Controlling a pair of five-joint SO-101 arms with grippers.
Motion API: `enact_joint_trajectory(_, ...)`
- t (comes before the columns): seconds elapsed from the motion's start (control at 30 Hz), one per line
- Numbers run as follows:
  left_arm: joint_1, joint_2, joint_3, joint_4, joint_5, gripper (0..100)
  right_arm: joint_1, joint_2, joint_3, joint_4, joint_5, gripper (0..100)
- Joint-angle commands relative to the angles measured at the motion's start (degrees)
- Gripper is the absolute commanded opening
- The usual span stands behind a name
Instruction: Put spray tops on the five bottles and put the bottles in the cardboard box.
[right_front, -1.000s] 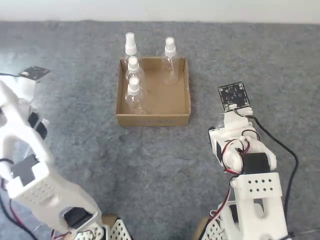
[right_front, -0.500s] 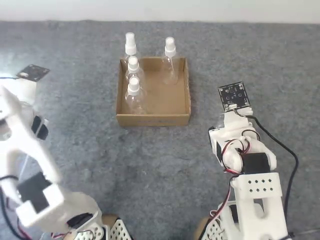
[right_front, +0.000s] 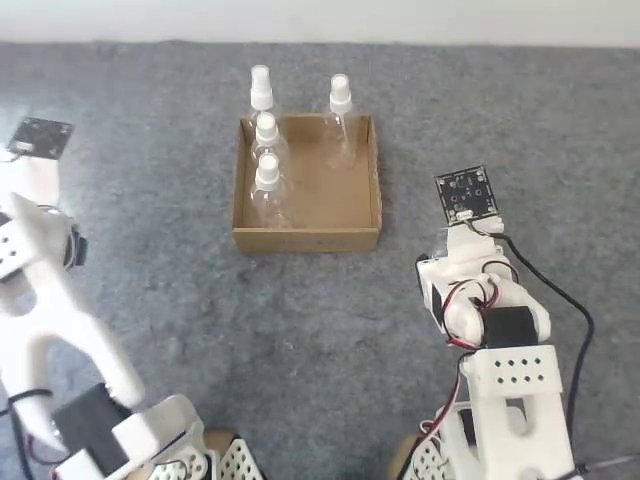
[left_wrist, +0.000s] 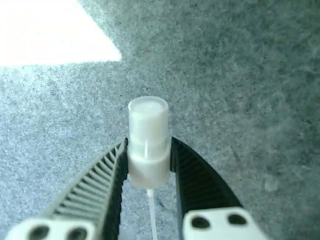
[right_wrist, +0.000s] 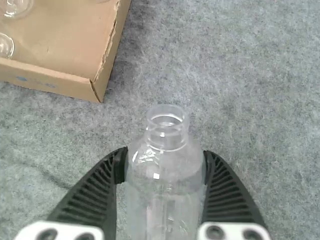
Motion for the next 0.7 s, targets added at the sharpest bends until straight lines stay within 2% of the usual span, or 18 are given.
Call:
enact_joint_trajectory(0.0, 0.4, -6.1, -1.4, -1.2, 4.5, 2, 0.0, -3.4, -0.6, -0.7, 0.6, 8.7)
enact_joint_trajectory(0.2, 0.4, -12.5, -1.0, -5.4, 12.7, 2, -2.5, -14.7, 4.6, -0.3, 1.1, 8.7)
enact_joint_trajectory(0.4, 3.1, -14.6, -1.0, -5.8, 21.0, 2, -3.8, -26.3, 9.8, -0.3, 1.2, 9.0)
enact_joint_trajectory(0.5, 3.3, -16.5, -1.0, -7.5, 27.1, 2, -3.8, -30.1, 11.3, -0.3, 1.2, 9.1)
enact_joint_trajectory(0.67, 5.5, -21.1, -0.6, -8.0, 32.1, 2, -3.9, -34.4, 13.3, -0.5, 1.2, 9.1)
